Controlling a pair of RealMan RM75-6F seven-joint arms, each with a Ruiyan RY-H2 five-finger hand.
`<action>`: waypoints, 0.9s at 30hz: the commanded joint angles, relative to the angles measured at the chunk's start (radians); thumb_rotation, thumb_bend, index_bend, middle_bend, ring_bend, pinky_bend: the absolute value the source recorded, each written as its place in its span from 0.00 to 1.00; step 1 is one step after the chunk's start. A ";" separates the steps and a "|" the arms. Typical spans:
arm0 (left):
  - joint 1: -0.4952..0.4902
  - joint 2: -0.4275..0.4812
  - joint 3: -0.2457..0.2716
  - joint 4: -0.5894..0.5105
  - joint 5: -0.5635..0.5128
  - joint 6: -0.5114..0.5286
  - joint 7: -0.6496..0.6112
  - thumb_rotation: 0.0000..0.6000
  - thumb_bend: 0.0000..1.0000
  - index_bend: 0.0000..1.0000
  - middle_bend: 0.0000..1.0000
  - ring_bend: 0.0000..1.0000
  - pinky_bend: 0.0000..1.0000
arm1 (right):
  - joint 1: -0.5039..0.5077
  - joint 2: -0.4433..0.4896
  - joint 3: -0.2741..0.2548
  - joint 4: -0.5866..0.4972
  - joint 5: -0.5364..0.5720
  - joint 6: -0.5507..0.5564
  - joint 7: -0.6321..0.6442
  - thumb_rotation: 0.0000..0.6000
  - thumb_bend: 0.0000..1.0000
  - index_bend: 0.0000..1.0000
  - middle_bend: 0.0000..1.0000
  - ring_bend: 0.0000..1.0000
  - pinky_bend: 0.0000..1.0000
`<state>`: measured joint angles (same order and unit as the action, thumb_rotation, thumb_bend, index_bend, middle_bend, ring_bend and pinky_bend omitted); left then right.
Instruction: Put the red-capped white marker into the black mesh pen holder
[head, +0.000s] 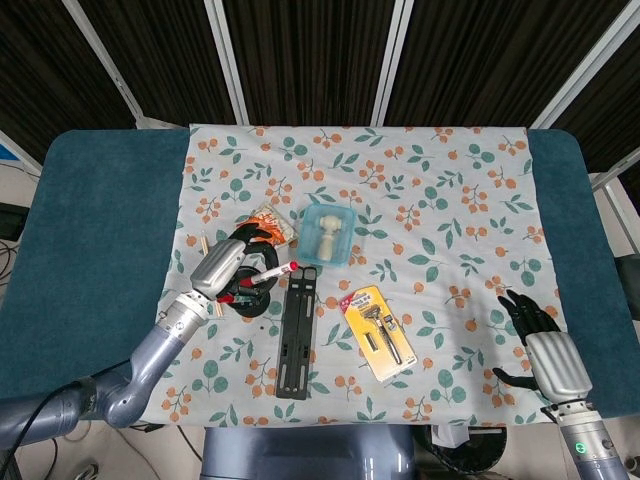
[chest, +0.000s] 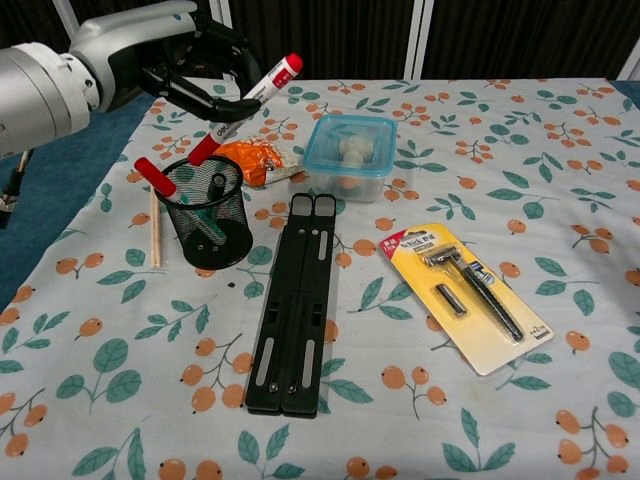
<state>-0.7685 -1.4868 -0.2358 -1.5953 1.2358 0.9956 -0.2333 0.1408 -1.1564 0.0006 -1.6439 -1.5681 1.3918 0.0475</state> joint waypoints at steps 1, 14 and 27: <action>0.005 -0.016 0.000 0.028 -0.006 0.000 -0.015 1.00 0.38 0.64 0.60 0.18 0.08 | 0.000 0.000 -0.001 -0.001 0.000 -0.001 0.000 1.00 0.16 0.00 0.00 0.00 0.18; 0.029 -0.058 0.022 0.123 0.029 -0.001 -0.092 1.00 0.37 0.61 0.56 0.18 0.08 | 0.001 -0.001 0.002 -0.001 0.011 -0.007 -0.001 1.00 0.16 0.00 0.00 0.00 0.18; 0.063 -0.051 0.054 0.170 0.075 0.000 -0.160 1.00 0.33 0.47 0.40 0.12 0.07 | 0.000 0.000 0.002 -0.005 0.013 -0.010 -0.003 1.00 0.16 0.00 0.00 0.00 0.18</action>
<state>-0.7085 -1.5398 -0.1848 -1.4270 1.3071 0.9953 -0.3896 0.1412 -1.1566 0.0023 -1.6489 -1.5547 1.3820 0.0449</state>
